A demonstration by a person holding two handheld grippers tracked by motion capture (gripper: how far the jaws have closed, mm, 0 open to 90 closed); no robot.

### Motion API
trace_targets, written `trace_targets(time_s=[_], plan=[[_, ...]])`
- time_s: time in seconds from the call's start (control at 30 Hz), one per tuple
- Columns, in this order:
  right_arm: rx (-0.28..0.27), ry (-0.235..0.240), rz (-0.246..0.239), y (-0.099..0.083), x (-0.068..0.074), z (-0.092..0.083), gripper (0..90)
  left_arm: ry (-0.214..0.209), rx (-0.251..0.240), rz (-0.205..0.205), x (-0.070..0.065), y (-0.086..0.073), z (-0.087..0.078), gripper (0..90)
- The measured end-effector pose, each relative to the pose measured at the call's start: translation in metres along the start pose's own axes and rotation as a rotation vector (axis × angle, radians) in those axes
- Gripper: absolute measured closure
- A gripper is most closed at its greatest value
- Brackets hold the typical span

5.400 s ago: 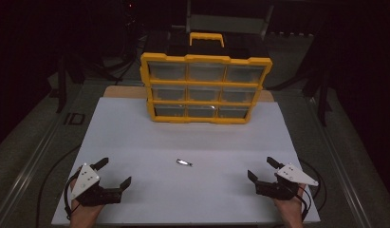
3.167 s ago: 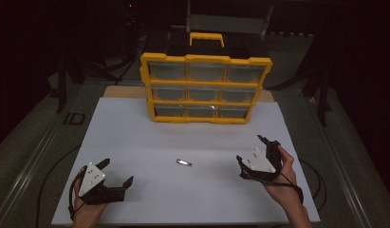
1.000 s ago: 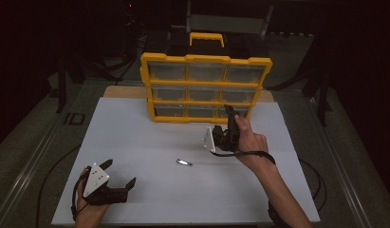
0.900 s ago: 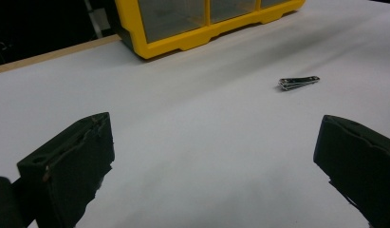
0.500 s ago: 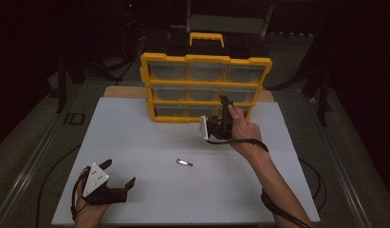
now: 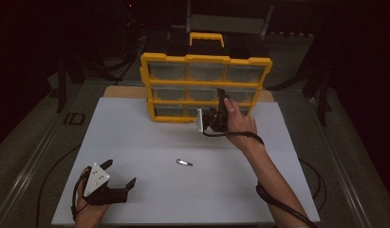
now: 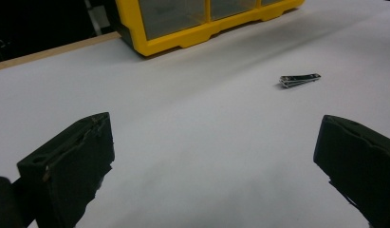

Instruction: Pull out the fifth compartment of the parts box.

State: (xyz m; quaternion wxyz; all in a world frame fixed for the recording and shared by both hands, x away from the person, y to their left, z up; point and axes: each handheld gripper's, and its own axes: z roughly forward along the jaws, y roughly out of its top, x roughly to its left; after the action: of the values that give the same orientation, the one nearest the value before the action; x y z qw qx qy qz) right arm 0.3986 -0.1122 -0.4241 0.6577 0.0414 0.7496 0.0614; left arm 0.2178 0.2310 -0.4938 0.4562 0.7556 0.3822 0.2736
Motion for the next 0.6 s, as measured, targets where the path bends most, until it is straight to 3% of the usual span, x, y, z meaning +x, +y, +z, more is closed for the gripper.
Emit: trace_targets(time_s=[0.6], plan=[[0.012,-0.066,-0.072,0.008,-0.007,0.023,11.3,-0.001,0.003,0.001,0.0,0.0,0.0,0.4]])
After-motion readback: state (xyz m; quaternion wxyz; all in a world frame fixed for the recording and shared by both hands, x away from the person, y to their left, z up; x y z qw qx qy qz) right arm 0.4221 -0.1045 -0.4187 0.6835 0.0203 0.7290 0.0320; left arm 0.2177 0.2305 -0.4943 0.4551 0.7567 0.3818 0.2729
